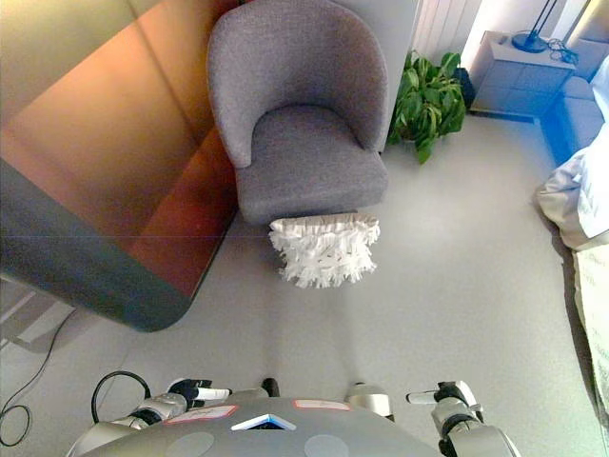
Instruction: Pick up the pillow and put it on the sofa.
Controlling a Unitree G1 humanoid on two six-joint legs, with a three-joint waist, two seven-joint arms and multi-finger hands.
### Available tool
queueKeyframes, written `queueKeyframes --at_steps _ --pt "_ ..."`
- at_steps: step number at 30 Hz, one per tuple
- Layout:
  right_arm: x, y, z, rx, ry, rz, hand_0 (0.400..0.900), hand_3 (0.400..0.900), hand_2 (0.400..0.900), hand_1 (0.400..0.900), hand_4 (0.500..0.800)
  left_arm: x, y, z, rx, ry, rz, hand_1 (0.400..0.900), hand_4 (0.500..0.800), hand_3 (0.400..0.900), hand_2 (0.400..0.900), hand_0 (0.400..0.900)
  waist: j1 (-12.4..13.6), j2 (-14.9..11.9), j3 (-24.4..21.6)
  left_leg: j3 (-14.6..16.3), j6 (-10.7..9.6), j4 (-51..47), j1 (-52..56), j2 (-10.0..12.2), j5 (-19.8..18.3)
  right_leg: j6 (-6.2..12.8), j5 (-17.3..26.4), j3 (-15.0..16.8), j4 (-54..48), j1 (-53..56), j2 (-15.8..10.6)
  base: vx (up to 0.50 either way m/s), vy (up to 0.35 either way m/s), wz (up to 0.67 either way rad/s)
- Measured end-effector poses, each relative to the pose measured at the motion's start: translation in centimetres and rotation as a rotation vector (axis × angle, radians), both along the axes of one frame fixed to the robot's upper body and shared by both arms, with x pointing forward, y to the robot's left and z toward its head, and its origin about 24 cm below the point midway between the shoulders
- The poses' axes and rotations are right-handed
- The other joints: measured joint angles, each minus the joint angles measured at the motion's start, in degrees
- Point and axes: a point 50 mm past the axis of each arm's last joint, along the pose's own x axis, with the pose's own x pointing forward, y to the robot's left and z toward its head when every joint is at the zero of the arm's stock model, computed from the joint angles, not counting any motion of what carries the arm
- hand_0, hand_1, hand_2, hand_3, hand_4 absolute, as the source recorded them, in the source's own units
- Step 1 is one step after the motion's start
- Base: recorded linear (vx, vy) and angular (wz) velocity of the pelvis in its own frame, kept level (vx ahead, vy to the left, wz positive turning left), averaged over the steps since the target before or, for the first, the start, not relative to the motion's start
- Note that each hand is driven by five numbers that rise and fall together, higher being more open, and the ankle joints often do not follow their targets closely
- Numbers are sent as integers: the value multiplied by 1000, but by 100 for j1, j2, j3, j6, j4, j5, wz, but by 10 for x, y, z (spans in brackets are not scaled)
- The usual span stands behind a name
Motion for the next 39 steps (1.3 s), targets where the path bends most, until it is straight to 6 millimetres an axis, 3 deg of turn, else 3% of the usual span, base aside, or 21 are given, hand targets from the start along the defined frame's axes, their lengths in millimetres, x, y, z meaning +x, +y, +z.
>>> queueKeyframes --at_steps 18,30,33,35,36,38,39 --pt "2 7 -2 18 10 76 900 900 900 900 800 -1 -1 0 -3 1 0 900 800 900 900 900 3 15 -21 3 -3 0 -7 4 1 0 0 1 0 -9 1 1 -7 0" --pt "7 27 -7 66 13 128 900 900 900 900 800 7 -18 -3 -28 -46 27 900 800 900 900 900 0 55 132 -9 -52 68 -180 111 37 -24 -30 12 32 -182 100 1 -121 2" --pt "22 28 -5 68 -15 144 900 900 900 900 800 23 -17 0 -11 -87 47 900 800 900 900 900 -8 97 440 -36 -135 682 -652 253 27 -216 -225 51 515 -554 254 -14 -209 0" --pt "40 33 -3 84 -46 165 900 900 900 900 800 46 -10 6 6 -153 68 900 800 900 900 900 34 -96 763 -80 -286 1529 -1174 291 158 -378 -350 190 901 -841 259 164 -86 -27" --pt "44 33 -2 77 -50 185 900 900 900 900 800 52 -7 9 7 -180 85 900 800 900 900 900 172 -152 860 -113 -374 1902 -1321 308 327 -443 -359 270 966 -842 256 310 27 -32" --pt "48 26 0 56 -57 201 900 900 900 900 800 58 -7 11 -2 -211 109 900 800 900 900 900 228 -227 955 -129 -466 2382 -1601 361 452 -580 -317 407 909 -662 236 367 102 -27" --pt "47 21 1 43 -51 199 900 900 900 900 800 57 -8 10 -6 -209 107 900 800 900 900 900 247 -185 964 -8 -433 2162 -1564 373 432 -619 -301 401 866 -576 245 434 148 -40"
